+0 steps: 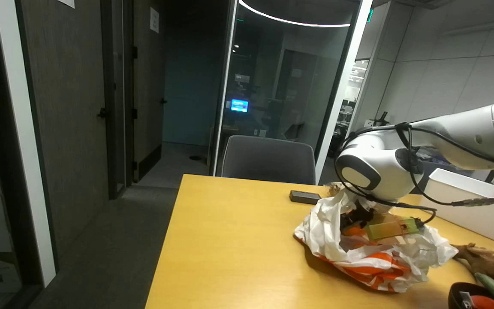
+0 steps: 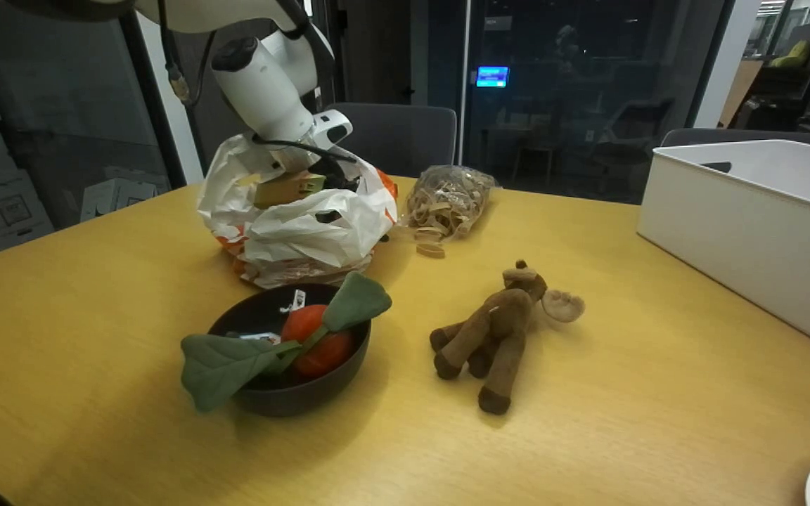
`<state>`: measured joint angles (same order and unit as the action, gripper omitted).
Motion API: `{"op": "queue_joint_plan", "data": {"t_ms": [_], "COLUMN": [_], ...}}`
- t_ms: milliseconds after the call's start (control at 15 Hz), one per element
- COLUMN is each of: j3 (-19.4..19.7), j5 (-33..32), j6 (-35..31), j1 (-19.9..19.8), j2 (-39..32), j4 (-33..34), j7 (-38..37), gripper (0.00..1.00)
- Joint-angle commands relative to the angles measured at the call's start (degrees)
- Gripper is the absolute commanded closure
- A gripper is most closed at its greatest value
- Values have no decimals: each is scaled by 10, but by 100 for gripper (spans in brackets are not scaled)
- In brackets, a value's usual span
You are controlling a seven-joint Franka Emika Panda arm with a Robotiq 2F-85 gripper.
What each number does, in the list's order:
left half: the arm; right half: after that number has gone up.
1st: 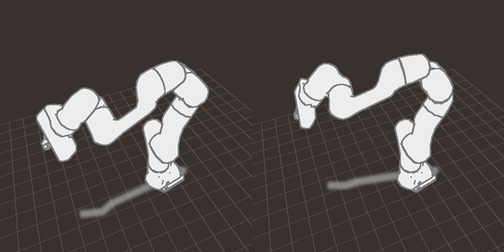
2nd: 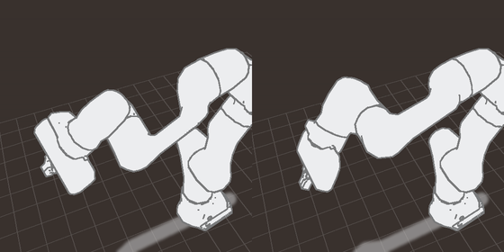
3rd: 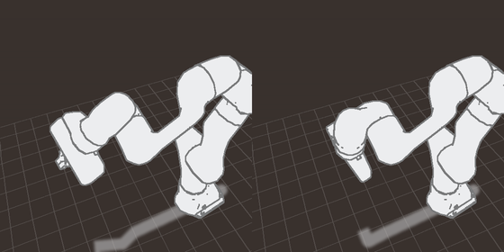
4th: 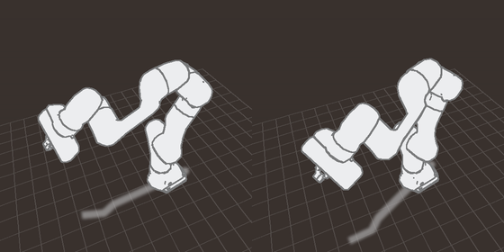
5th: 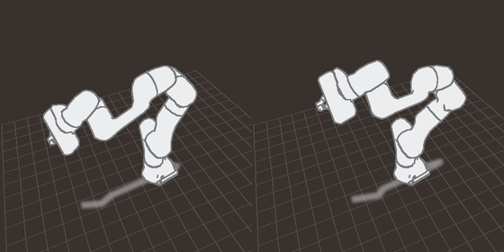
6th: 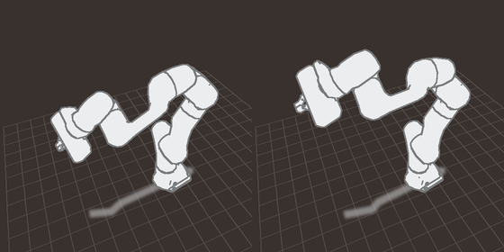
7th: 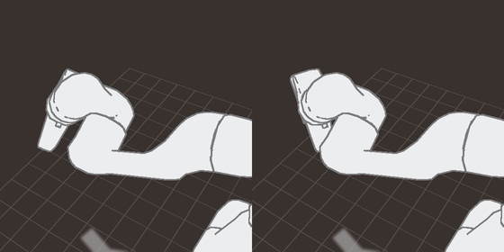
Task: Put the radish and orange in the black bowl and put the moose on the table.
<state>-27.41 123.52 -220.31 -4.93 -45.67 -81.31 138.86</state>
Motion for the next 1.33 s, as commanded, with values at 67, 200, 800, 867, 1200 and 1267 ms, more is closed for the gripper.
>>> {"op": "queue_joint_plan", "data": {"t_ms": [67, 200, 800, 867, 1200, 1267], "j3": [-14, -23, -272, -316, -526, -524], "j5": [11, 21, 97, 93, 52, 63], "j6": [-34, -46, -121, -133, -267, -290], "j1": [-6, -16, -242, -267, -388, -398], "j2": [-19, -13, 45, 39, -40, -25], "j4": [41, 35, -70, -99, -121, -116], "j7": [29, 41, 176, 168, 188, 197], "gripper": [46, 46, 46, 46, 46, 46]}}
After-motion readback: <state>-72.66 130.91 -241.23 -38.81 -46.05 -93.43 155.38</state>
